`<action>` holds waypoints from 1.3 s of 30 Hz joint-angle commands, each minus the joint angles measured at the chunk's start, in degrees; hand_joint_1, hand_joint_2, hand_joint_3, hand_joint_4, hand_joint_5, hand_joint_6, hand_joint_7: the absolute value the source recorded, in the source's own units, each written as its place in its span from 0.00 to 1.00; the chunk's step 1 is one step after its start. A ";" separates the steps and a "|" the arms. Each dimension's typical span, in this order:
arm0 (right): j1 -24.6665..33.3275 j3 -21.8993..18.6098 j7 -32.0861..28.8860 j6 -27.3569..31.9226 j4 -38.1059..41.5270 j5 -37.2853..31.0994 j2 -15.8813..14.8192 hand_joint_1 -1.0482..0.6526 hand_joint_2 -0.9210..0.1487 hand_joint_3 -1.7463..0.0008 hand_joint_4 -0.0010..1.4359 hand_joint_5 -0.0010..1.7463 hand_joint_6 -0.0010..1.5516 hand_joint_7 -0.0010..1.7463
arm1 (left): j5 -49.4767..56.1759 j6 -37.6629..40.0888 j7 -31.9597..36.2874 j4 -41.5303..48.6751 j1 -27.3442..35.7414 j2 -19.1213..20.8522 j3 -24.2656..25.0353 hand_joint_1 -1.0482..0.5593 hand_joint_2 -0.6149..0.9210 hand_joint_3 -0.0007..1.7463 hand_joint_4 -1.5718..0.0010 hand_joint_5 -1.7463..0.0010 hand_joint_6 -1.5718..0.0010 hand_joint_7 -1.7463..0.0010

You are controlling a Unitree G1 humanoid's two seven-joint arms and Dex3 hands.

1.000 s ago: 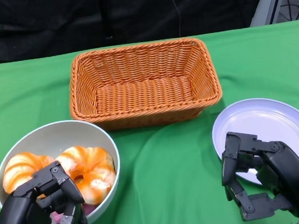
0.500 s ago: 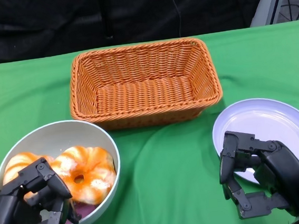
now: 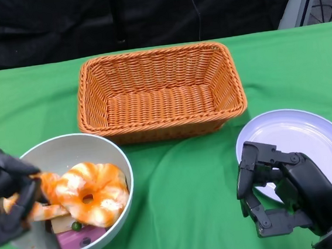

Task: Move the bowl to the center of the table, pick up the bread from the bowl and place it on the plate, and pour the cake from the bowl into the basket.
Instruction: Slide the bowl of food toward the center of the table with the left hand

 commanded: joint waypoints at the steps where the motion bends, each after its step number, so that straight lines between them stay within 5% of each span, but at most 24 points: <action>1: -0.54 -0.31 -0.44 -0.55 0.45 0.16 -0.16 0.60 0.41 0.24 0.55 1.00 0.42 0.92 | -2.04 0.28 0.04 1.00 -1.27 1.75 2.60 0.34 1.00 0.14 0.54 0.28 0.47 0.71; 8: -0.75 -0.41 -0.09 -0.54 0.93 0.51 -0.19 0.61 0.41 0.24 0.55 1.00 0.42 0.92 | -1.45 -0.95 1.25 4.23 -3.68 2.69 6.34 0.25 1.00 0.16 0.53 0.48 0.44 0.89; 15: -0.70 -0.32 0.14 -0.65 1.34 0.80 -0.08 0.60 0.40 0.25 0.56 1.00 0.42 0.92 | 2.19 -0.95 5.14 7.42 -5.48 3.85 8.17 0.20 1.00 0.19 0.55 0.85 0.51 1.00; 27: -0.96 -0.13 0.01 -1.31 2.27 0.45 0.12 0.61 0.39 0.25 0.55 1.00 0.42 0.92 | 12.15 -6.96 6.27 21.05 -8.44 8.76 7.14 0.09 1.00 0.28 0.68 0.98 0.68 1.00; 39: -1.20 0.22 -0.61 -2.00 2.92 -0.47 0.32 0.59 0.39 0.26 0.56 1.00 0.41 0.92 | 18.50 -7.96 7.39 33.77 -12.21 12.62 3.87 0.07 1.00 0.36 0.79 1.00 0.80 1.00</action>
